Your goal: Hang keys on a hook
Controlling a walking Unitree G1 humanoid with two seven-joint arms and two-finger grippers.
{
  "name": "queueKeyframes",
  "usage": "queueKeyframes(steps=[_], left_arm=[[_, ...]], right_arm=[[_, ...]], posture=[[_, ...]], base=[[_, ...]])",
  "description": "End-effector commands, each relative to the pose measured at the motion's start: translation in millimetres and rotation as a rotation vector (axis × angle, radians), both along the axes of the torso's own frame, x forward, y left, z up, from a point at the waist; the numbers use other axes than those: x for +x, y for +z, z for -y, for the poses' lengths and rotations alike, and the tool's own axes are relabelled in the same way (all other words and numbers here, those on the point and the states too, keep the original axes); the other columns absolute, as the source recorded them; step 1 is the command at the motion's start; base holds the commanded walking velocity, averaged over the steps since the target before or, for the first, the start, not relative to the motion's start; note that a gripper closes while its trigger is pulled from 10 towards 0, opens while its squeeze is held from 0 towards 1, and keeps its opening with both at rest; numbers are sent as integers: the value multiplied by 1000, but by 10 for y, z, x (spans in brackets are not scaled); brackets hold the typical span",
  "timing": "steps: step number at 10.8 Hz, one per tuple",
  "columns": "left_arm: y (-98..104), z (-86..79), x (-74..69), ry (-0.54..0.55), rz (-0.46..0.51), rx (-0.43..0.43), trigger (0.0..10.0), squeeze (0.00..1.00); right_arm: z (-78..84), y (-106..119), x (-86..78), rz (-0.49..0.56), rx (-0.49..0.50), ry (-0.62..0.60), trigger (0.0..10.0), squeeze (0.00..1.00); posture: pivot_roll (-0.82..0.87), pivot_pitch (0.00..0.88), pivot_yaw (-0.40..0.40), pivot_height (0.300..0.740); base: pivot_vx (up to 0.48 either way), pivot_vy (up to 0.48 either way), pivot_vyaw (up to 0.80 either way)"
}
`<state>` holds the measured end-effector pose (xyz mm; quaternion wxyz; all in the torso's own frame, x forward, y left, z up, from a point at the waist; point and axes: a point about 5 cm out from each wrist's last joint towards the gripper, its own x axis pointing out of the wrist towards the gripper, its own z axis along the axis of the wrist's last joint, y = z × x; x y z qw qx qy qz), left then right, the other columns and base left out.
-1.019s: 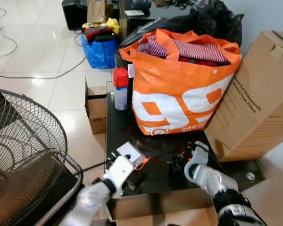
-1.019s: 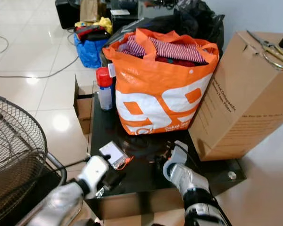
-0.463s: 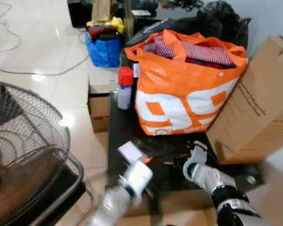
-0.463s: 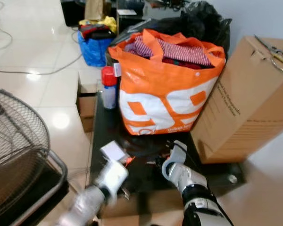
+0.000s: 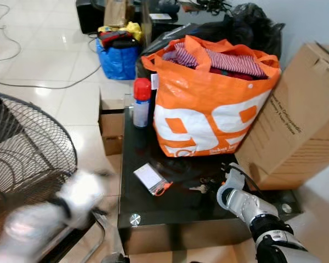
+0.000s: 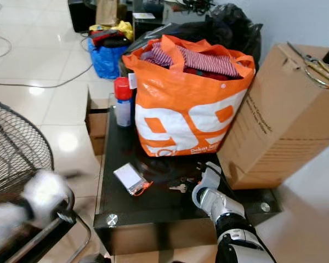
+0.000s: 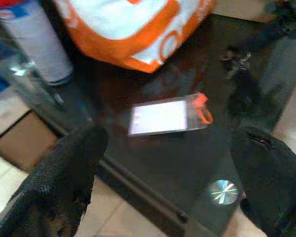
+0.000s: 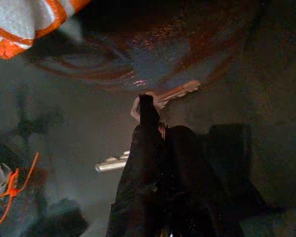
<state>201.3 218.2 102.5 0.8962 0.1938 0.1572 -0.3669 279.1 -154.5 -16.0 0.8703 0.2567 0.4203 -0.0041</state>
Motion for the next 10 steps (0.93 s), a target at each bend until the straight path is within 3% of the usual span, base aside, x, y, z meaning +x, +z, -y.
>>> queueKeyframes(steps=[1, 4, 5, 6, 10], left_arm=[[99, 148, -32, -66, -26, -50, 10000, 545], [91, 324, 1, -160, -57, -102, 10000, 549], [119, 365, 26, -170, -60, -107, 10000, 545], [134, 396, 31, -195, -75, -102, 10000, 549], [51, 353, 44, -273, -165, -43, 10000, 541]], right_arm=[[29, 22, 20, 17, -7, -1, 10000, 0], [79, 1, -11, 13, -19, 4, 10000, 0], [81, 0, -16, 16, -9, 5, 10000, 576], [70, 3, -19, 19, 18, 5, 10000, 1000], [24, 33, -17, 19, 89, 29, 10000, 1000]], posture=[[84, 0, -99, 740], [91, 0, -105, 740], [92, 0, -108, 740], [90, 0, -110, 740], [72, 2, -123, 740]], base=[[0, 0, 0], [0, 0, 0], [0, 0, 0], [0, 0, 0], [0, 0, 0]])
